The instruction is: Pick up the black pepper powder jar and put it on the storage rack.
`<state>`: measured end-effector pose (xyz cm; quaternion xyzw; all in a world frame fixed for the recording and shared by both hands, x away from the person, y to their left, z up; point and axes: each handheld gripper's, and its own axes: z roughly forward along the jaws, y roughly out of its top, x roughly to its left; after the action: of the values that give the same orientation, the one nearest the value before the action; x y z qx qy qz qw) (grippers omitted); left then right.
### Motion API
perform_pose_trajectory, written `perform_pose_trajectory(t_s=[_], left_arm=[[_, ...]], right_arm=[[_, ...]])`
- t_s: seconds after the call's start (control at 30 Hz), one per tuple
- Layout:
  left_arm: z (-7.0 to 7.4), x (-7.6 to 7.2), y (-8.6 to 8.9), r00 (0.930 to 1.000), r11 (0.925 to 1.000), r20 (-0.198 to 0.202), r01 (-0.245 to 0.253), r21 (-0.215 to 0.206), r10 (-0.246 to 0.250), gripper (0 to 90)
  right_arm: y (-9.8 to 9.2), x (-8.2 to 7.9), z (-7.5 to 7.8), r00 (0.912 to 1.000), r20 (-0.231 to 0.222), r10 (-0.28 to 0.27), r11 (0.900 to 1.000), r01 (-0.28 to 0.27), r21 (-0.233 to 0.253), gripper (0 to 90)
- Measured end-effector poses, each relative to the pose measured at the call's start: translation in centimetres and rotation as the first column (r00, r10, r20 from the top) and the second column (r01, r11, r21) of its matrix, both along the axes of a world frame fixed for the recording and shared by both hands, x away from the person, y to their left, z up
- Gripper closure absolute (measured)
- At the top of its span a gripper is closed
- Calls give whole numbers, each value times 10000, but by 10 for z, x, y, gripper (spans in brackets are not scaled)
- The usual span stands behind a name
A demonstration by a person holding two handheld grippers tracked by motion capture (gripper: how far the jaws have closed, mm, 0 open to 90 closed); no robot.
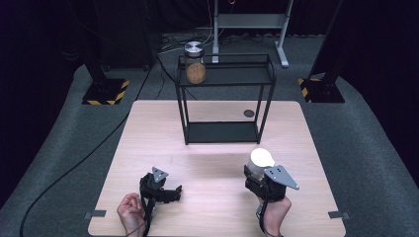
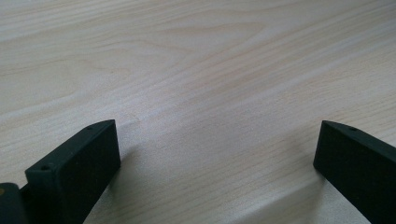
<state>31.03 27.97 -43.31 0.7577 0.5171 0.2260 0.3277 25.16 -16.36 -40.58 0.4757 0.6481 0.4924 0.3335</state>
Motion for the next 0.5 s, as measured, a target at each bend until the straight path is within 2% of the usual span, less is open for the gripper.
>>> perform_pose_trajectory(t_s=[0.5], left_arm=[[0,-2,-2,9999,9999,3,-103,-21,103,0]], right_arm=[[-13,7,23,9998,197,-95,10000,96,-28,294]])
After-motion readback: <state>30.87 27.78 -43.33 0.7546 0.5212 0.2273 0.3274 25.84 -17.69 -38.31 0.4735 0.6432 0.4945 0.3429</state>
